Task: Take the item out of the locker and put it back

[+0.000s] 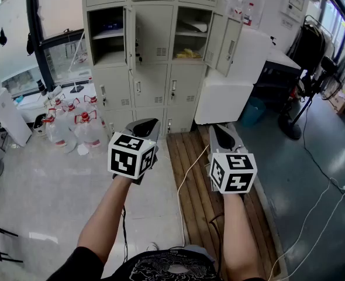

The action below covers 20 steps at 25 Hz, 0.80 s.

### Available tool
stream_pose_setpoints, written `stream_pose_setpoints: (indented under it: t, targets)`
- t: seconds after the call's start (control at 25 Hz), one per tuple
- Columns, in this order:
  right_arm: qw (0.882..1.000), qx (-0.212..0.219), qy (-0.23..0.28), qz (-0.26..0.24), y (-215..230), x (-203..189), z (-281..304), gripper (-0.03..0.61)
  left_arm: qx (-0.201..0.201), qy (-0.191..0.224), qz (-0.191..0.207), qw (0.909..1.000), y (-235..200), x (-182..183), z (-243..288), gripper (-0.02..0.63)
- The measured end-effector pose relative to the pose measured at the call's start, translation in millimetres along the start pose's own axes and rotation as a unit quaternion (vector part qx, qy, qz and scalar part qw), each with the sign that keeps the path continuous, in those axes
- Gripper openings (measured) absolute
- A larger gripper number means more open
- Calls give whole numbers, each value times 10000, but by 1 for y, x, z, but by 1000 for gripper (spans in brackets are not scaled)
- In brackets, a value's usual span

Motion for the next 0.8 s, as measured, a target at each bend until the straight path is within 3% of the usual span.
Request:
stream_pose_setpoints:
  t: [0.4,0.8]
  targets:
    - [9999,-85,-39,92,-18,-4,14,29,-34,-37,-33,10000,-24,-7,-5,0]
    - [9998,-196,12,70,-43,1,27,85,-178,30,-53,9998,-46,-7,-12,0]
Point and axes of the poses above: the fingertips, and each gripper's own axes: z forward along the fingers, y to its right, x out of its top, the point moved 2 cm from there along -z, backward along the fingers, and after that the axes turned 4 degrees about y, right-handed, at the moved point
